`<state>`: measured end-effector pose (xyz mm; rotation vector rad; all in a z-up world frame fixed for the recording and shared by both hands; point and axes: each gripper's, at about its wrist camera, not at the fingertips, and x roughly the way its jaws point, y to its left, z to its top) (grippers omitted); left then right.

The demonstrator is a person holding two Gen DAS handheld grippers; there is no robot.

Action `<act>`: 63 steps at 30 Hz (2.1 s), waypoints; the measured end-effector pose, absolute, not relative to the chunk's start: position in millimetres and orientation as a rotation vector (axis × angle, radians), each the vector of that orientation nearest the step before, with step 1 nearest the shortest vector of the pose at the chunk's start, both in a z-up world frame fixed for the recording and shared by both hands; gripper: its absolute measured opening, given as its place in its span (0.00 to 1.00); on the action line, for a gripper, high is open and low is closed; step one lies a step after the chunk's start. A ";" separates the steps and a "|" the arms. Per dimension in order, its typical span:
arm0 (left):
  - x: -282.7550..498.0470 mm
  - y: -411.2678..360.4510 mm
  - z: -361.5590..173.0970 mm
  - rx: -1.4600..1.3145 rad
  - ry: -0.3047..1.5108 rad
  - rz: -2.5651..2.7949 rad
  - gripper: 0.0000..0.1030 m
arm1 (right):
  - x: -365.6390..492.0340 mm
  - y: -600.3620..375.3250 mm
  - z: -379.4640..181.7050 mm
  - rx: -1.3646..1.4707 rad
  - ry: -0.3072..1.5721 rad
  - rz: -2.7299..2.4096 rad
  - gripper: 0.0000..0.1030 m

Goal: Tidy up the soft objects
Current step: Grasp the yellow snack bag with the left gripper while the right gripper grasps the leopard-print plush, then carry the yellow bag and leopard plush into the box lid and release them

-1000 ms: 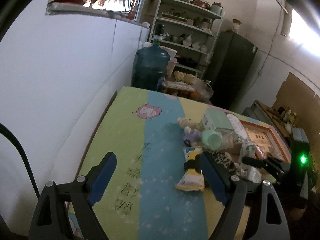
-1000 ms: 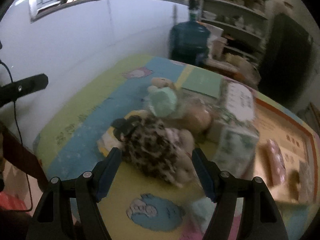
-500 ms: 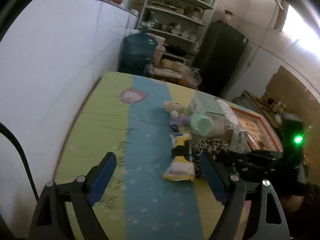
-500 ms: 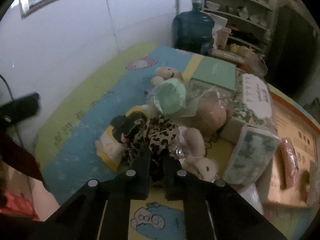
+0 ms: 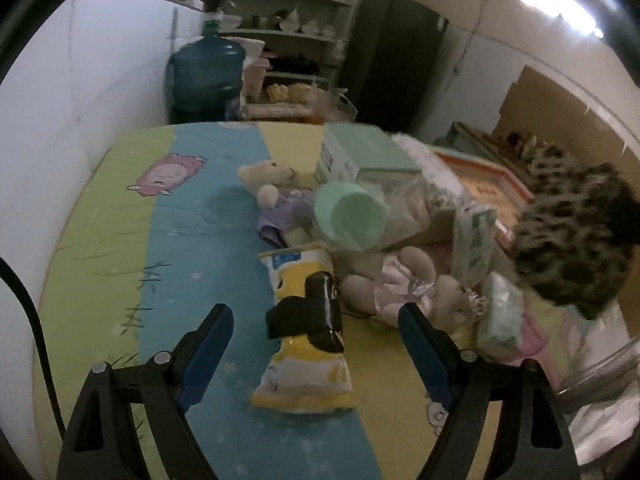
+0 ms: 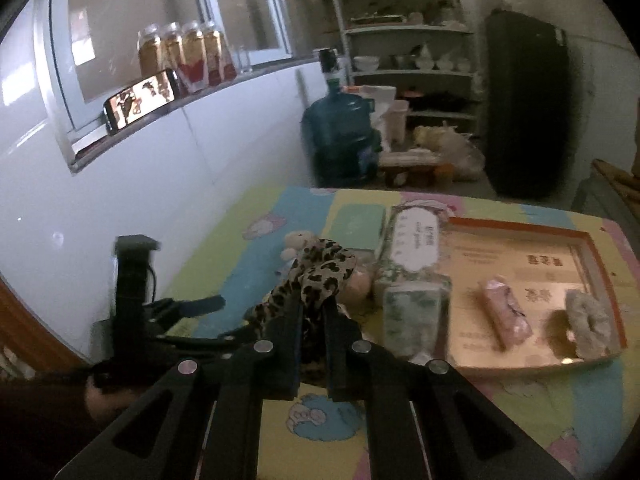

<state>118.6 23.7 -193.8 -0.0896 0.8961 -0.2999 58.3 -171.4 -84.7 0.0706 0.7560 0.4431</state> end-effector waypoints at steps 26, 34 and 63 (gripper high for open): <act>86.1 49.9 -164.9 -0.150 0.863 -0.229 0.41 | 45.3 -182.8 -78.5 0.148 0.738 0.447 0.09; 76.0 39.9 -111.0 -0.164 0.754 -0.247 0.41 | 44.6 -194.9 -57.5 0.156 0.679 0.441 0.09; 106.2 -58.7 -57.4 -0.187 0.657 -0.363 0.41 | 69.7 -287.8 -24.0 0.189 0.604 0.364 0.09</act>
